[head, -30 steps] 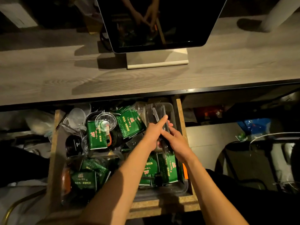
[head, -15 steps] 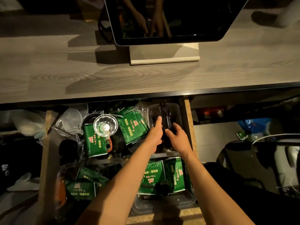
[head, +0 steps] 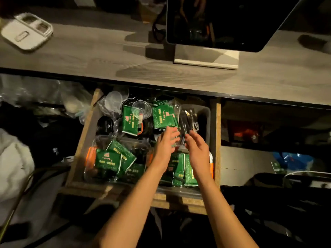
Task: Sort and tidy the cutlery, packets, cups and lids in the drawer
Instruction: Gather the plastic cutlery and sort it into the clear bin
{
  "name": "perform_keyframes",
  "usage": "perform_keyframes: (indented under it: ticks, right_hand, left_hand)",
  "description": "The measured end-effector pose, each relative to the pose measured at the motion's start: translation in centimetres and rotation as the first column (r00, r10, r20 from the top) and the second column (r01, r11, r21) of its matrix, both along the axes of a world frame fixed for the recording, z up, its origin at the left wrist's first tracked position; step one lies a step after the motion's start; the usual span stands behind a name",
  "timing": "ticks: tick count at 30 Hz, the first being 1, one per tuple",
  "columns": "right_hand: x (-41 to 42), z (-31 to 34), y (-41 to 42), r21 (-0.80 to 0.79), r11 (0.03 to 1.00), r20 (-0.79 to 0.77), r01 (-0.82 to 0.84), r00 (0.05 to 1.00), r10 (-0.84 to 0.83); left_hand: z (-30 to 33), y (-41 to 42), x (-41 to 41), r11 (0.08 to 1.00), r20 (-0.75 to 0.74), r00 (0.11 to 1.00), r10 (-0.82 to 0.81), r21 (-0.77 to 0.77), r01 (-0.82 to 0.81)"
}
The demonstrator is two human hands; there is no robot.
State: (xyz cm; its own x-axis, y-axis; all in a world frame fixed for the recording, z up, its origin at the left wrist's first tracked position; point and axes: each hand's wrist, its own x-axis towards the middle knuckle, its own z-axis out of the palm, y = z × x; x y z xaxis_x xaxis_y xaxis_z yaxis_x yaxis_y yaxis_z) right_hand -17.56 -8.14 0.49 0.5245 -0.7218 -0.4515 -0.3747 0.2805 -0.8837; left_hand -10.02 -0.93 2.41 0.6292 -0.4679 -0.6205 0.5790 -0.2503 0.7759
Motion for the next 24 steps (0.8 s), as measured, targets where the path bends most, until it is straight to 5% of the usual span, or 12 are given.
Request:
perform_keyframes:
  ticks: [7, 13, 20, 24]
  right_hand:
    - [-0.8, -1.3, 7.0, 0.005, 0.984, -0.081, -0.18, 0.98, 0.18]
    - [1.5, -1.8, 11.1, -0.109, 0.925, -0.25, -0.365, 0.91, 0.33]
    - [4.7, -4.1, 13.4, -0.171, 0.824, -0.416, -0.54, 0.798, 0.437]
    - [4.4, -5.3, 14.8, -0.241, 0.652, -0.558, -0.718, 0.653, 0.512]
  left_hand:
    - [-0.7, 9.2, -2.4, 0.958, 0.036, 0.96, 0.279, 0.054, -0.28]
    - [-1.4, 15.6, -1.5, 0.929, 0.132, 0.93, 0.344, 0.093, -0.357]
    - [-4.4, 20.3, 2.7, 0.949, 0.243, 0.962, 0.127, 0.251, -0.189]
    - [-5.4, 22.5, 4.2, 0.95, 0.226, 0.969, -0.097, 0.31, 0.023]
